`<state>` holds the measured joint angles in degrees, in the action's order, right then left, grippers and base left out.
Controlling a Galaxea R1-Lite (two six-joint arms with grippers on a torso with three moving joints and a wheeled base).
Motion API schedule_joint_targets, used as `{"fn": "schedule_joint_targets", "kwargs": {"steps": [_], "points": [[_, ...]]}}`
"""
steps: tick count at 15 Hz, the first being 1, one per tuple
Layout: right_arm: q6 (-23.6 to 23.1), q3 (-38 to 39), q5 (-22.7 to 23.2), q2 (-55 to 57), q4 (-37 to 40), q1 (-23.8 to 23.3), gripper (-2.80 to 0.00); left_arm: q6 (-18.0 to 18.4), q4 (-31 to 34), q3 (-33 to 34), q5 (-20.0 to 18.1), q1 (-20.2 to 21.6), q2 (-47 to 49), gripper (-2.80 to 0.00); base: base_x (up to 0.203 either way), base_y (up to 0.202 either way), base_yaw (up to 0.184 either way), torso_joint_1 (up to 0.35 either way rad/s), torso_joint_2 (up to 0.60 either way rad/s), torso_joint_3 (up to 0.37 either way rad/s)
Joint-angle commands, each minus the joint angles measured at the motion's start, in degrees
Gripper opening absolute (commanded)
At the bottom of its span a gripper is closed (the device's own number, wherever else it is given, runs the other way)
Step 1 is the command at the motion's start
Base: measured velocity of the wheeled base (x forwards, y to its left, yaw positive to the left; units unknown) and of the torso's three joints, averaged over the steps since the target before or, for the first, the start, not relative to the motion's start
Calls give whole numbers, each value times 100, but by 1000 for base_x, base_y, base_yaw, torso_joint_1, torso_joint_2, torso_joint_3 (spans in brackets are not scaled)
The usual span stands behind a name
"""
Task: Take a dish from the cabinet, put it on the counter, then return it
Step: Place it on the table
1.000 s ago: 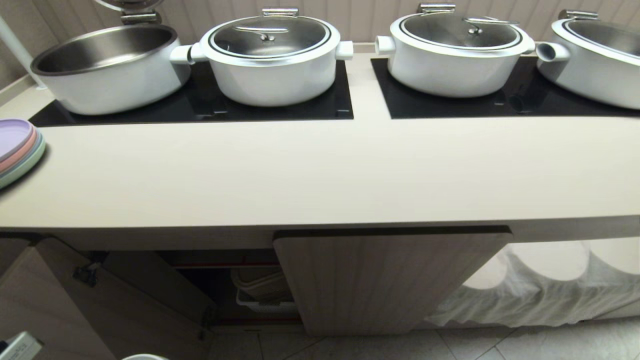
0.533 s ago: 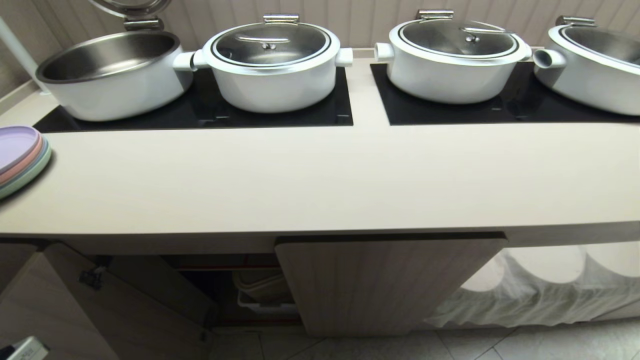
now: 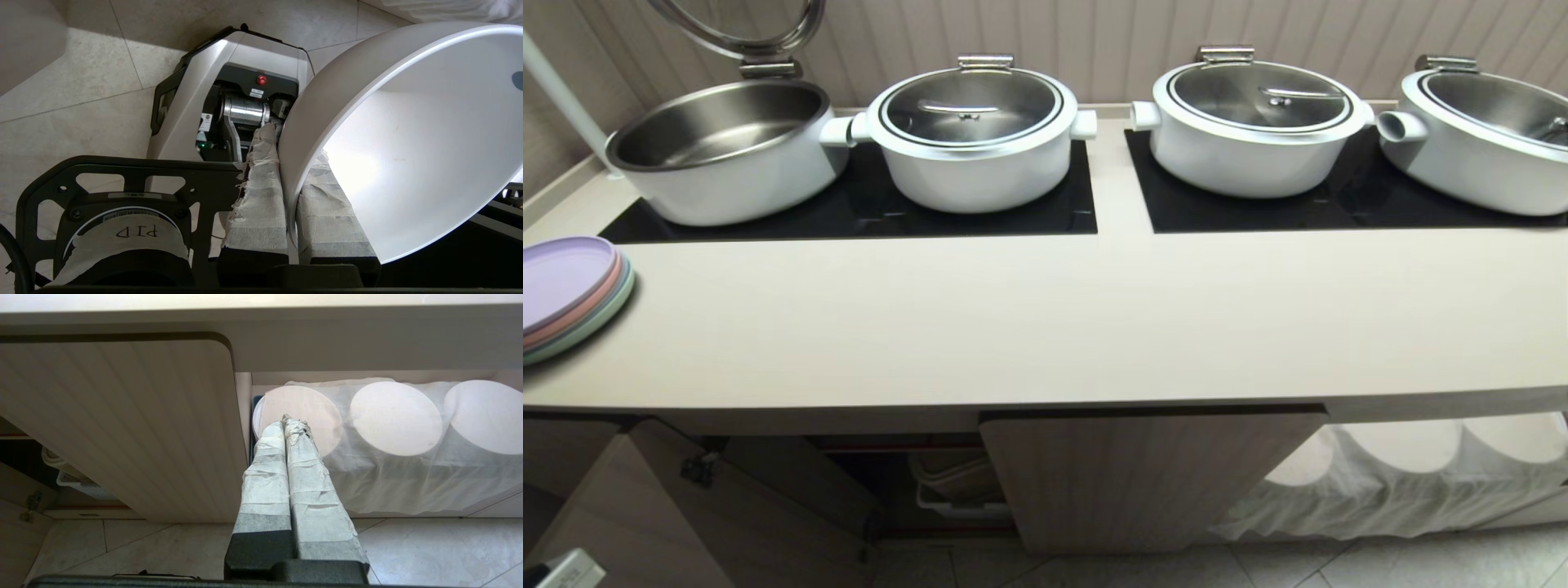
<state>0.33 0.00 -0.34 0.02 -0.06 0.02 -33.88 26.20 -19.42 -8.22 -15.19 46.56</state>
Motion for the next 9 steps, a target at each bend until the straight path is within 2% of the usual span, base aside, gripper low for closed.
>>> {"fn": "schedule_joint_targets", "kwargs": {"steps": [1, 9], "points": [[2, 0, -2, -2, -3, -2, -280, -22, 17, 0, -4, -2, 11, -280, 0, 0, 0, 168, -344, -175], [2, 0, -9, -2, -3, 3, -280, -22, 17, -9, -4, -2, 3, -280, 0, 0, 0, 160, -324, -169]]}}
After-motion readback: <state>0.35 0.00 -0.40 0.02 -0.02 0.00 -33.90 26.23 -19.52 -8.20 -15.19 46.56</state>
